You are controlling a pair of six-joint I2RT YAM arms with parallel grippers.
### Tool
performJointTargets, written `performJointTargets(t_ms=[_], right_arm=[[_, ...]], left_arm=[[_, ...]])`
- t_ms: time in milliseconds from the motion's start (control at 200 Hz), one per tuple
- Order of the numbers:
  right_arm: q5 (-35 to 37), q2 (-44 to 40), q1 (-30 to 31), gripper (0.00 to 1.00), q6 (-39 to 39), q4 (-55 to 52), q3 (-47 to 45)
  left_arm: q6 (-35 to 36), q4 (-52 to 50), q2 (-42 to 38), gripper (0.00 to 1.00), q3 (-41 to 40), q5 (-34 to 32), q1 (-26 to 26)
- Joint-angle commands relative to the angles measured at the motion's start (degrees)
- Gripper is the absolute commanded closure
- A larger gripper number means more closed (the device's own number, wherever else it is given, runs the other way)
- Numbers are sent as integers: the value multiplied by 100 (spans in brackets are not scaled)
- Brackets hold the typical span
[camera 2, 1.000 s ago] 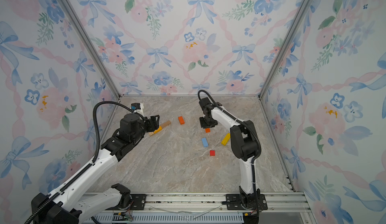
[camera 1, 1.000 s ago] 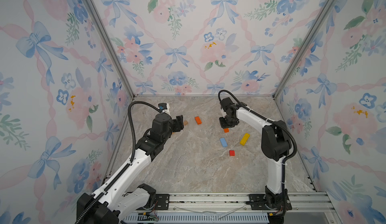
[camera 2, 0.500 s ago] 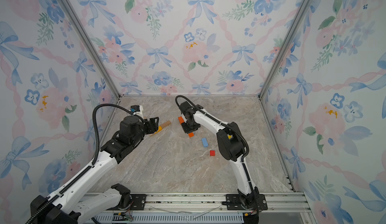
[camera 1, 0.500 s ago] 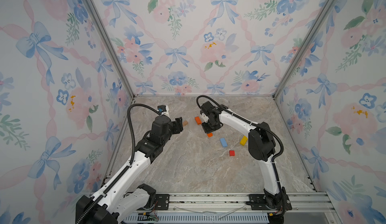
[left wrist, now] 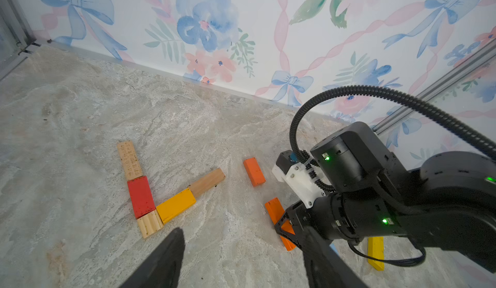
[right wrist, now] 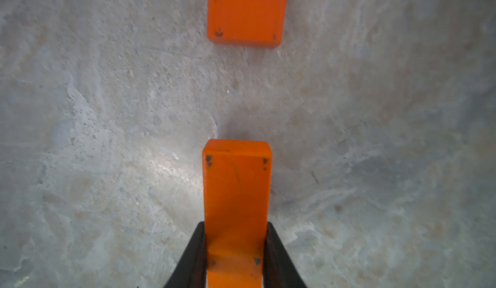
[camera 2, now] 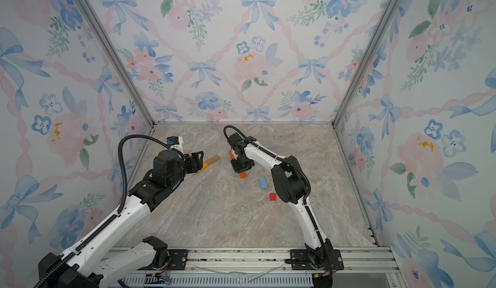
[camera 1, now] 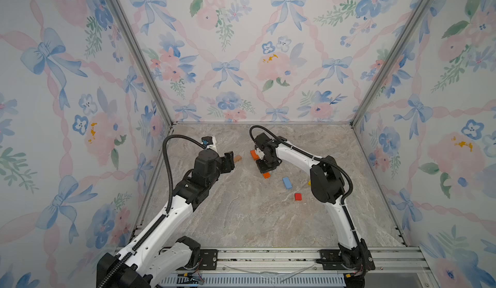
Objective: Assemble the letter v with building blocks
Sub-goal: Assemble the building block at the center of the board.
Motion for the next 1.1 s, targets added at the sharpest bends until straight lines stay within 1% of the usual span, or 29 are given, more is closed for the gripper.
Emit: performJointTargets(t_ms=[0, 540, 1100], right_arm=[[46, 207, 57, 94, 77, -240, 339], [147, 977, 30, 92, 119, -730, 1359], [111, 1261, -49, 92, 194, -905, 1809]], left_arm=[[-29, -9, -123, 28, -90, -73, 42], [-67, -153, -365, 29, -208, -178, 47], [-173, -209, -453, 30, -295, -256, 65]])
